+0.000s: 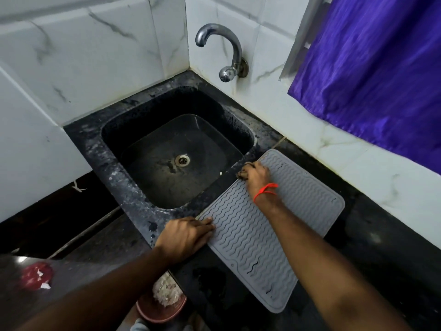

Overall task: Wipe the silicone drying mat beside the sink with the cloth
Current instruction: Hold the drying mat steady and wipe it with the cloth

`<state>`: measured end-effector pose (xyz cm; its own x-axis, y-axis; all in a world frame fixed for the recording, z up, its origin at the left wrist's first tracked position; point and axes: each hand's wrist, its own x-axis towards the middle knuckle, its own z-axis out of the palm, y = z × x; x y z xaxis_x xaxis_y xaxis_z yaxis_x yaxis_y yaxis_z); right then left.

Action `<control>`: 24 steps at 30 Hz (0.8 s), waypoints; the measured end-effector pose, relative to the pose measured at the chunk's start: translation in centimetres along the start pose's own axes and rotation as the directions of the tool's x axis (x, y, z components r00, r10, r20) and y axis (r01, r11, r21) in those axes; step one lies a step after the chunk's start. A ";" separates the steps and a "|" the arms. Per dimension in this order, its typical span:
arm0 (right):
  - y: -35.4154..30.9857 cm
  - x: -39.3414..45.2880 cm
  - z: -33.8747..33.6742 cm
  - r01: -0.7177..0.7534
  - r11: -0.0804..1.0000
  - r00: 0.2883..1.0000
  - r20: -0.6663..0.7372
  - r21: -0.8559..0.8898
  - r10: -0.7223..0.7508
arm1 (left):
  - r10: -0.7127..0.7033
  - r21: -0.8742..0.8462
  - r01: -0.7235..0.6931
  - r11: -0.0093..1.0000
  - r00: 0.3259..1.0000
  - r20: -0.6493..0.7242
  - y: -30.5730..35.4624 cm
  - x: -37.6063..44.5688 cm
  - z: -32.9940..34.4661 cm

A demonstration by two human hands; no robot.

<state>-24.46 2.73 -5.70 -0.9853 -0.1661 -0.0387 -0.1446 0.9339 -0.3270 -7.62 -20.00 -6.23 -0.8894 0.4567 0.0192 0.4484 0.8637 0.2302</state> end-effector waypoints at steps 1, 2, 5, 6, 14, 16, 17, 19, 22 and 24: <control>-1.3 -1.4 0.5 0.012 1.000 1.000 0.005 0.014 -0.012 | -0.039 -0.001 0.039 0.999 0.999 -0.004 0.0 -0.1 -0.3; -2.5 -2.9 1.0 0.022 1.000 1.000 0.010 0.021 -0.022 | -0.090 -0.018 0.090 0.996 0.996 -0.021 -0.1 -0.2 -0.4; -6.1 -7.0 2.7 0.064 0.997 0.998 0.011 0.034 -0.065 | -0.314 -0.287 0.285 0.914 0.947 -0.060 -0.2 0.0 -0.6; -7.2 -8.5 3.1 0.080 0.996 0.996 0.021 0.041 -0.081 | -0.392 -0.399 0.339 0.852 0.918 -0.055 -0.2 0.2 -0.9; -8.6 -12.7 1.9 0.141 0.942 0.944 0.247 0.304 -0.221 | -0.456 -0.337 0.423 0.841 0.890 -0.020 0.3 2.1 -3.0; -5.9 -11.2 0.0 0.000 0.917 0.971 0.218 0.398 -0.095 | -0.414 -0.278 0.401 0.873 0.910 0.014 0.1 2.3 -3.2; -4.2 -10.3 -1.0 -0.064 0.904 0.986 0.164 0.422 -0.007 | -0.368 -0.257 0.362 0.896 0.929 0.028 0.0 2.4 -3.1; -0.5 -8.0 -3.1 -0.161 0.904 0.986 0.037 0.395 0.160 | -0.215 -0.129 0.222 0.966 0.974 0.066 0.0 2.6 -3.0; 5.2 -4.5 -5.4 -0.264 0.932 0.947 -0.116 0.249 0.299 | -0.118 0.073 0.104 0.992 0.968 0.224 0.6 3.6 -2.2; 7.7 -3.2 -6.0 -0.294 0.940 0.936 -0.146 0.173 0.320 | -0.158 0.145 0.118 0.982 0.936 0.314 1.1 4.4 -1.8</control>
<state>-22.94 12.33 -2.46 -0.9820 0.1891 -0.0033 0.1694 0.8721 -0.4591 -11.15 -17.40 -4.14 -0.8759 0.3576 -0.3238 0.3486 0.9332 0.0876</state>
